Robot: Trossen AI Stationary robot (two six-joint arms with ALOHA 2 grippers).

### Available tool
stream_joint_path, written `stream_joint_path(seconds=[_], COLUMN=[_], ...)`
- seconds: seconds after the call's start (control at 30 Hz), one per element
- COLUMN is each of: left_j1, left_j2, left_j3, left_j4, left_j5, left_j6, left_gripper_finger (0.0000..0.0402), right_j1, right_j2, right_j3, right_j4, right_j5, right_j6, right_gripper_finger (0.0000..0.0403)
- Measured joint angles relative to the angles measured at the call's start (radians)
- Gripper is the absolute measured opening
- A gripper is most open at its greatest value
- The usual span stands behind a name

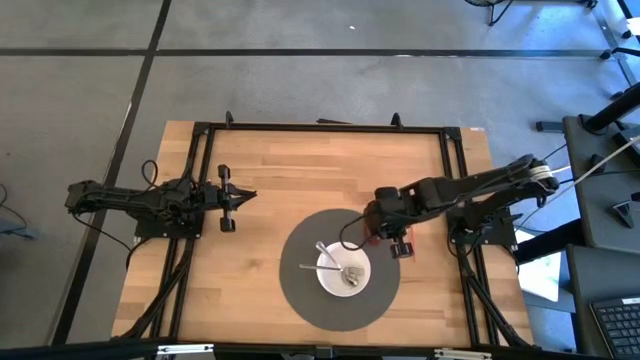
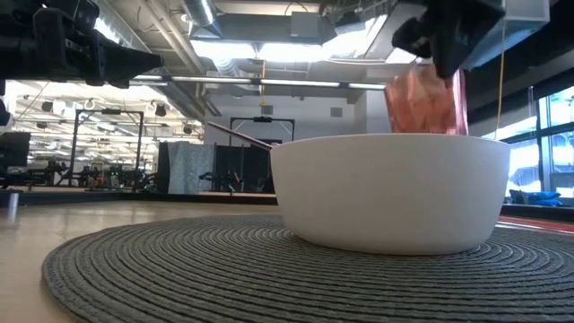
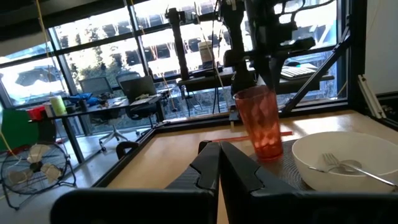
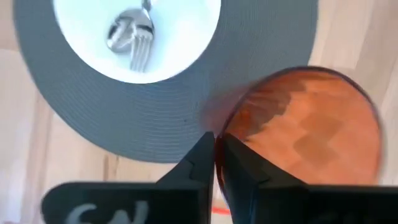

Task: Pick & Place Utensil
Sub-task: Put the orange cup on the gray mat, then put the orange straw into the orange cup

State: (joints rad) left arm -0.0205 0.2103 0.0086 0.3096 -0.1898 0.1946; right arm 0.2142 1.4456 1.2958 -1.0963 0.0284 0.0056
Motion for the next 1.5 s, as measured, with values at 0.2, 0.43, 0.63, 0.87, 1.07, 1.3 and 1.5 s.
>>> stream_joint_path(seconds=[0.2,0.43,0.63,0.87,1.07,1.3,1.5], left_j1=[0.0,0.0,0.0,0.0,0.0,0.0,0.0], left_j2=[0.0,0.0,0.0,0.0,0.0,0.008,0.008], left_j3=[0.0,0.0,0.0,0.0,0.0,0.0,0.0], left_j4=[0.0,-0.005,-0.006,-0.007,-0.006,-0.008,-0.007], left_j5=[0.0,0.0,0.0,0.0,0.0,0.0,0.0], left_j6=[-0.001,0.0,0.0,0.001,-0.001,0.0,0.0], left_gripper_finger=[0.0004,0.0007,0.0006,0.0004,0.0004,0.0003,0.0005], right_j1=[0.0,0.001,0.028,0.075,0.081,0.077,0.077], right_j2=[0.001,0.001,0.019,0.015,0.01,0.013,0.017], right_j3=[0.078,0.086,0.004,-0.092,-0.082,-0.03,0.041], right_j4=[-0.096,-0.127,-0.021,0.06,0.089,0.078,0.022], right_j5=[-0.004,-0.003,0.021,0.056,0.08,0.119,0.118], right_j6=[0.042,0.048,0.031,0.073,0.073,0.051,0.043], right_gripper_finger=[0.0031,0.0031,0.0017,0.004,0.0117,0.0185,0.0206])
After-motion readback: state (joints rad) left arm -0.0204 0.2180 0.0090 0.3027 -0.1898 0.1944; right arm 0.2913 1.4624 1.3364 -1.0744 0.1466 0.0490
